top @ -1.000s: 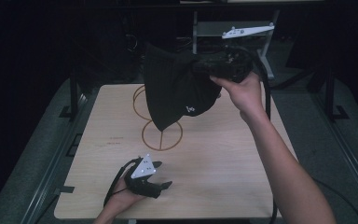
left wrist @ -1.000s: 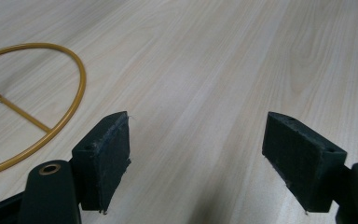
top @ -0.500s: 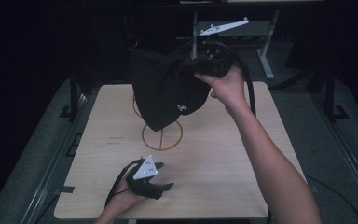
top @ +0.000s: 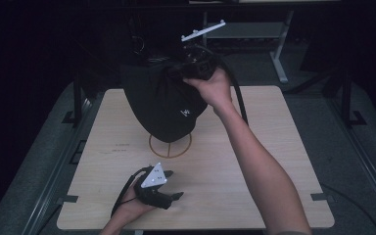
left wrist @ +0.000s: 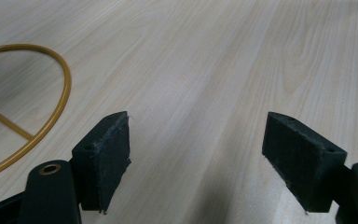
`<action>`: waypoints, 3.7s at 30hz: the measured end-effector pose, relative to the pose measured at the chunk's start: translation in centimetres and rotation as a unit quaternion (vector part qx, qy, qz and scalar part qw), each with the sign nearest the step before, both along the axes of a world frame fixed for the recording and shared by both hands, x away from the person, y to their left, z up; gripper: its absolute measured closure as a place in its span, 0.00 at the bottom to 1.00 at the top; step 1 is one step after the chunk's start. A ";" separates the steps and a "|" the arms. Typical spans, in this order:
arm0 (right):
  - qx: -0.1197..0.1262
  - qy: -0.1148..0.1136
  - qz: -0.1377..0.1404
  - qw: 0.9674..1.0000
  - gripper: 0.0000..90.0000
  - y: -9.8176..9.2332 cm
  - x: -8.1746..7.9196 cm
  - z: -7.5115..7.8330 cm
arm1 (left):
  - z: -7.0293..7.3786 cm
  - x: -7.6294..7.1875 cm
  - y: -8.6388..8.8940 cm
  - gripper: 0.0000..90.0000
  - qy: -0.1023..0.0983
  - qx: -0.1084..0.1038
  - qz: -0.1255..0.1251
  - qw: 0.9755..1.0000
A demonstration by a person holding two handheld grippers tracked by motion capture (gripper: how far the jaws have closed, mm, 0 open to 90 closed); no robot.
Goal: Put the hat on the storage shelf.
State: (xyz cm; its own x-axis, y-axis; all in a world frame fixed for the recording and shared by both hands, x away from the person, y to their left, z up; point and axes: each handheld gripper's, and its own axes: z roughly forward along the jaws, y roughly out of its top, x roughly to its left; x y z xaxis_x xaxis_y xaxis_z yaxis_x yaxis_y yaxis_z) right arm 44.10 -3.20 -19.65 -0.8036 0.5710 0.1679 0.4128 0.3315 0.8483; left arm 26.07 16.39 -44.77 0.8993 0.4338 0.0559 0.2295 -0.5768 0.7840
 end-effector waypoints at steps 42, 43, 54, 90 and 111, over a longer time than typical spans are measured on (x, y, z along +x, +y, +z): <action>-0.038 -0.025 0.038 0.998 0.45 2.7 -0.6 -3.3 | -0.2 -0.2 -0.8 0.25 0.004 0.002 -0.009 1.000; -0.034 -0.023 0.037 0.998 0.44 2.4 -0.6 -3.3 | -0.2 -0.1 -0.7 0.25 0.004 0.003 -0.009 1.000; -0.006 -0.026 0.031 0.999 0.39 -0.5 -1.2 -3.5 | -0.2 -0.1 -0.1 0.25 0.006 0.000 0.002 1.000; -0.006 -0.005 0.004 1.000 0.30 -6.9 -1.8 -5.0 | -0.3 0.1 0.3 0.25 0.007 -0.011 0.014 1.000; -0.001 0.009 -0.012 1.000 0.27 -10.7 -3.0 -6.8 | -0.3 0.3 0.7 0.25 0.005 -0.013 0.021 1.000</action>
